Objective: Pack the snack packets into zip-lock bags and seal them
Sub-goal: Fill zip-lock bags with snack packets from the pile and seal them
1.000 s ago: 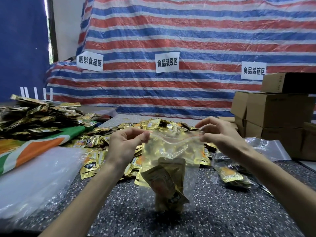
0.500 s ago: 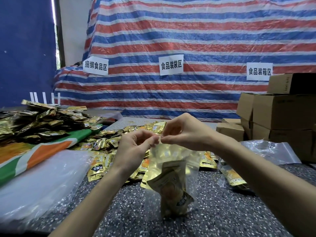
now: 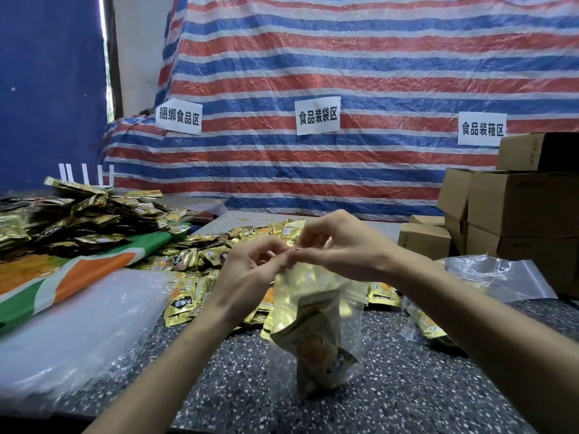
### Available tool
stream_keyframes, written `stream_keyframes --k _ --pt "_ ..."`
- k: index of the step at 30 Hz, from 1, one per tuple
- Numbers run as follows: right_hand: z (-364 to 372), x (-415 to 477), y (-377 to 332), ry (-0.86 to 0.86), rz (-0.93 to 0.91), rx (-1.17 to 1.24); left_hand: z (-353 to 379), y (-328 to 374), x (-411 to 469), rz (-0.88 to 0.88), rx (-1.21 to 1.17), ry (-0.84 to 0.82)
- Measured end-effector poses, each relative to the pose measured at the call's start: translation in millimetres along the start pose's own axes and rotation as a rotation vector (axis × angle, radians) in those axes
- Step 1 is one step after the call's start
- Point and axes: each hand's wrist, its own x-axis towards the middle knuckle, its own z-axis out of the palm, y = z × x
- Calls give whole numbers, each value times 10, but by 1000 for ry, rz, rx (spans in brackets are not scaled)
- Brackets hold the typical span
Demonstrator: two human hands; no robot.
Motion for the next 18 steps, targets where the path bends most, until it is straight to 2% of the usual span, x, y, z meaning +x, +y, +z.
stream_keyframes --k 10,18 --pt "-115 -122 70 -36 54 -15 87 -1 -53 -15 -174 98" --pt "-258 -315 220 -30 104 33 58 -4 -43 2 -149 129"
